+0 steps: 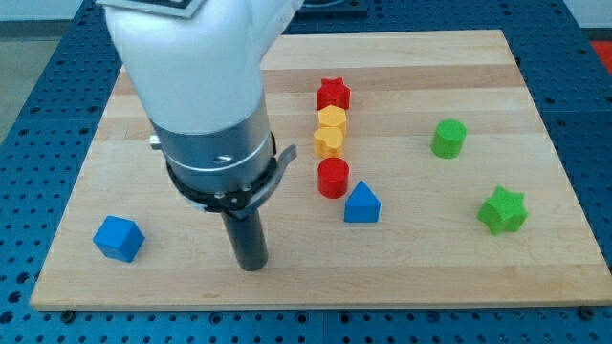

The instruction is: Push the blue triangle towards the blue cube

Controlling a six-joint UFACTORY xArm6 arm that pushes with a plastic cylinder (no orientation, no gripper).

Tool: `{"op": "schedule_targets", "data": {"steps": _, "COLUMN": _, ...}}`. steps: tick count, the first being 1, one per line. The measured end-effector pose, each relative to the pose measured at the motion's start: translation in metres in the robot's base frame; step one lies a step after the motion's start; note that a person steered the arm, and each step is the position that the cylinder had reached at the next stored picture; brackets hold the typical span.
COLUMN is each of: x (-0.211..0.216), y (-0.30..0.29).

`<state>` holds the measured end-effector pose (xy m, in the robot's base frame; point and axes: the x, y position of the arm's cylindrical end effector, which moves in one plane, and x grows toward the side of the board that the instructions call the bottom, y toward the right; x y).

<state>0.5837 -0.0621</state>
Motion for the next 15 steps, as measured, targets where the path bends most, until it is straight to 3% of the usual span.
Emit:
{"op": "schedule_targets", "data": {"steps": 1, "x": 0.013, "y": 0.070}}
{"op": "schedule_targets", "data": {"steps": 4, "x": 0.008, "y": 0.175}}
{"op": "schedule_targets", "data": {"steps": 5, "x": -0.005, "y": 0.177}}
{"op": "schedule_targets", "data": {"steps": 6, "x": -0.066, "y": 0.177}}
{"op": "schedule_targets", "data": {"steps": 15, "x": -0.064, "y": 0.091}}
